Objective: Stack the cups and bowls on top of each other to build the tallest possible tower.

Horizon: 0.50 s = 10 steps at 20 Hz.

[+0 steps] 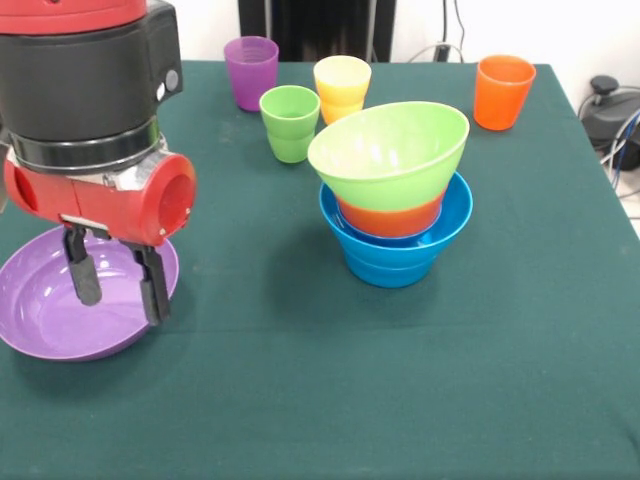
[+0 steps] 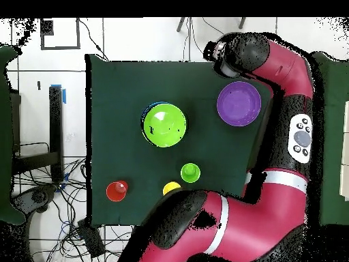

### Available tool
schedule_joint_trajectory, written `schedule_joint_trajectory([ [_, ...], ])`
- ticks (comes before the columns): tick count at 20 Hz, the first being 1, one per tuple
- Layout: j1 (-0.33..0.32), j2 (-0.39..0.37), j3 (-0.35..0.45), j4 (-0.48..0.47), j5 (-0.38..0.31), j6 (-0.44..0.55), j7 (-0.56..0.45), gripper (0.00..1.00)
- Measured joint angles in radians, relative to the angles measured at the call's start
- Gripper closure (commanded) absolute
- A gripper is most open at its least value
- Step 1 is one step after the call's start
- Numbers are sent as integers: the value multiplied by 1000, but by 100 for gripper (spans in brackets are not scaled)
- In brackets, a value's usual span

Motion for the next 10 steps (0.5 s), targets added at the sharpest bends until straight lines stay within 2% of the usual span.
schedule_joint_trajectory([
  [10, 0, 34, 23, -6, -7, 0, 0, 0],
])
